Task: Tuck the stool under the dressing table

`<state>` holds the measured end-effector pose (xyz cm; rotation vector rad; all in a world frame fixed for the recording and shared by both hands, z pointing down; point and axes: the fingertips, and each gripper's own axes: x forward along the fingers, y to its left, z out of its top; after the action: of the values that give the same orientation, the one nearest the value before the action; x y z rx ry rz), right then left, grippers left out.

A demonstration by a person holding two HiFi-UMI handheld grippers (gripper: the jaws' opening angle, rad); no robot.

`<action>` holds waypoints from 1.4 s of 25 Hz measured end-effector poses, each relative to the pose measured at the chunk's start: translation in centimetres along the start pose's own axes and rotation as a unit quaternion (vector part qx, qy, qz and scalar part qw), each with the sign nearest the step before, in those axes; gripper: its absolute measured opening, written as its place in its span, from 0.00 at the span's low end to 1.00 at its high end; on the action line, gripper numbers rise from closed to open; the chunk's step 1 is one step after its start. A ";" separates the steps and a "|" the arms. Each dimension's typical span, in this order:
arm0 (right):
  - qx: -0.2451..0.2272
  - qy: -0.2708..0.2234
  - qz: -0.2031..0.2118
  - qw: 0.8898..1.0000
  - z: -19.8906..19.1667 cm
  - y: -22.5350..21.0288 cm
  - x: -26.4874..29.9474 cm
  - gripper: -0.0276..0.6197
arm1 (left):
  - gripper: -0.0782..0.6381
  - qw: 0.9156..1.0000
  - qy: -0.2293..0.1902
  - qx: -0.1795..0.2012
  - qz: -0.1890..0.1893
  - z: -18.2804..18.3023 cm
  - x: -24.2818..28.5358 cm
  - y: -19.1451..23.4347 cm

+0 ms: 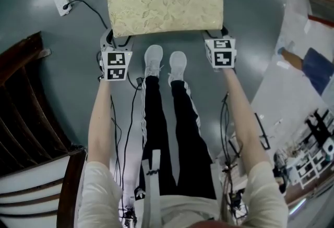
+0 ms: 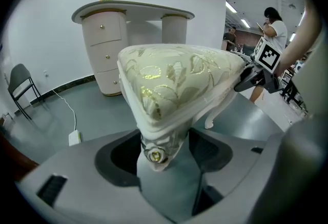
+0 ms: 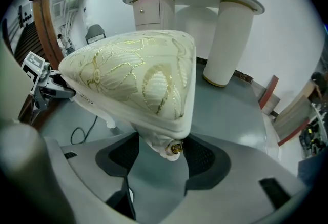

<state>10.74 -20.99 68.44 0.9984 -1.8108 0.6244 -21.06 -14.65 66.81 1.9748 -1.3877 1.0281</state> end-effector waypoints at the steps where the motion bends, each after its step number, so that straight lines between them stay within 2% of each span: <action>1: 0.006 0.003 0.002 1.000 -0.2 0.3 -0.1 0.46 | 0.52 1.000 0.002 0.000 -0.004 -0.2 -0.1 -0.1; 5: 0.008 0.007 0.005 1.000 0.0 0.4 -0.4 0.46 | 0.52 1.000 0.014 0.003 -0.019 -0.1 0.0 -0.1; 9: 0.010 0.009 0.002 1.000 0.2 0.3 -0.3 0.46 | 0.52 0.998 0.032 0.029 -0.040 -0.1 0.3 0.0; 12: 0.015 0.009 -0.002 1.000 0.0 0.3 -0.2 0.46 | 0.53 0.997 0.028 0.045 -0.048 0.0 0.4 0.0; 19: 0.013 0.005 0.001 1.000 0.1 0.4 0.0 0.46 | 0.52 0.998 0.031 0.038 -0.040 -0.3 0.6 0.2; 26: 0.008 0.026 0.014 1.000 -0.1 0.6 -0.8 0.46 | 0.52 0.997 0.051 0.033 -0.046 -0.3 -0.3 -0.1; 30: 0.009 0.028 0.015 0.999 -0.1 0.5 -0.8 0.46 | 0.52 0.997 0.037 0.037 -0.051 0.5 -0.2 -0.2; 35: 0.009 0.031 0.014 0.999 -0.2 0.7 -0.8 0.46 | 0.53 0.997 0.040 0.031 -0.053 0.2 -0.3 0.0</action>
<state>10.46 -20.13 67.79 0.9578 -1.7705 0.6818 -21.06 -14.58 66.45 2.0061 -1.2085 1.0989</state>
